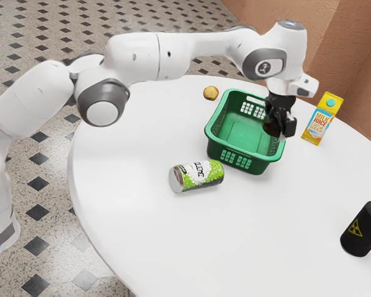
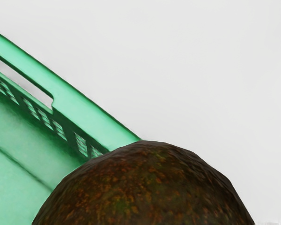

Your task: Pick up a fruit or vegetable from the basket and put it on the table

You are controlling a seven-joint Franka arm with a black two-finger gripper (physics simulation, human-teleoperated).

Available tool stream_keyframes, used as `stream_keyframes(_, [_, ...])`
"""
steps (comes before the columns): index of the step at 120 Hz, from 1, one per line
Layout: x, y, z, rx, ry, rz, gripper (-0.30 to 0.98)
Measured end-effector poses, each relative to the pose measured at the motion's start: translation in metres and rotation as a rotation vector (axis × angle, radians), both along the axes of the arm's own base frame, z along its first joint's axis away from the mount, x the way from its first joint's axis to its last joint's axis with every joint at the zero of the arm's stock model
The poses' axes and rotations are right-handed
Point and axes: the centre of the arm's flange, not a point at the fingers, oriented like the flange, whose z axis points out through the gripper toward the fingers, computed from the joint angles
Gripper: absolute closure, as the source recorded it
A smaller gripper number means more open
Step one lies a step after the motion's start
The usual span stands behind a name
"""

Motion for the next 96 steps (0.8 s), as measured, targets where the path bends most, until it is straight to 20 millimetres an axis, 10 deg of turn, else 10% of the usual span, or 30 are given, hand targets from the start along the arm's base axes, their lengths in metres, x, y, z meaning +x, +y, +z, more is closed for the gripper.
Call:
stream_keyframes(42, [-0.004, -0.11, -0.018, -0.007, 0.0, -0.105, 0.35])
stream_keyframes(96, [-0.004, -0.131, -0.026, -0.067, -0.003, -0.083, 0.04])
